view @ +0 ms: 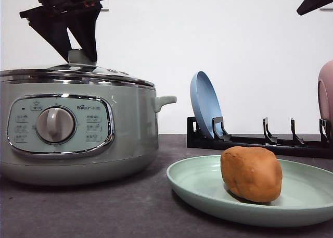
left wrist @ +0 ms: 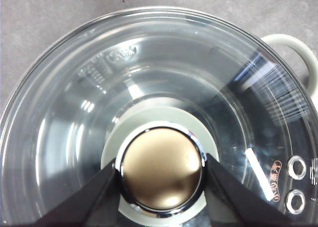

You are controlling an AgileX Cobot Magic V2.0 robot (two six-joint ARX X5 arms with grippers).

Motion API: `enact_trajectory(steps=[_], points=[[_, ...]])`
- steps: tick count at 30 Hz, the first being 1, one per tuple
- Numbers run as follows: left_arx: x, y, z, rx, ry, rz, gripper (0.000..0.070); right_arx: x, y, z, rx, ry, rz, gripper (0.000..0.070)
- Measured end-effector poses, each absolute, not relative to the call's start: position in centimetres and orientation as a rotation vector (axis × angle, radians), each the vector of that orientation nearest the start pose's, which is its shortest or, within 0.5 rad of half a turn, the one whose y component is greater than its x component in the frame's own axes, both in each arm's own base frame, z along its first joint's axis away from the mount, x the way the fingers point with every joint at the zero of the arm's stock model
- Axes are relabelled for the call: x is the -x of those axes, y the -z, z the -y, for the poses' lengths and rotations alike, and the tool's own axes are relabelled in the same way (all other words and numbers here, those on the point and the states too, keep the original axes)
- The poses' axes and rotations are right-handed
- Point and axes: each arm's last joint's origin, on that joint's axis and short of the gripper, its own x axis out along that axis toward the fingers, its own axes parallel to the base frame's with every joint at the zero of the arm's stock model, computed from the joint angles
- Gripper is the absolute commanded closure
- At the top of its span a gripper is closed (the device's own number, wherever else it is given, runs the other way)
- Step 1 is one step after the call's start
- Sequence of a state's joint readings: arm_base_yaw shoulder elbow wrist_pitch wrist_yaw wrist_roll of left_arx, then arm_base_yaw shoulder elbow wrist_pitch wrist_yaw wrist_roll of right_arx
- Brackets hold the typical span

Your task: Transfer potato from steamer to green plate

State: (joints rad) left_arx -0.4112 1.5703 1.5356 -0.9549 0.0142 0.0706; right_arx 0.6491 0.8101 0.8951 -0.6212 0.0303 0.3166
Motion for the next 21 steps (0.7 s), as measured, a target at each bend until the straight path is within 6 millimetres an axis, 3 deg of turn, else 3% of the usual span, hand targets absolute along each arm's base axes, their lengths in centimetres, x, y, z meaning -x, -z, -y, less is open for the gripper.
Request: enact_trajectory(steps=[15,18,21], points=[[-29.15,-33.65,12.9,-0.269,0.424,-0.985,0.0698,-12.81,-32.59,-9.61,-0.113,-0.516,-0.6,0.0131],[-29.14,-33.61,12.89,-0.269,0.424,-0.987,0.0623,-12.81,-32.6,-9.61,-0.113,-0.517,-0.6,0.0131],[-29.14,-33.6,12.89,-0.267,0.423,-0.987,0.0442,-12.81,-32.59,-9.61,-0.113,-0.516,-0.6,0.0131]])
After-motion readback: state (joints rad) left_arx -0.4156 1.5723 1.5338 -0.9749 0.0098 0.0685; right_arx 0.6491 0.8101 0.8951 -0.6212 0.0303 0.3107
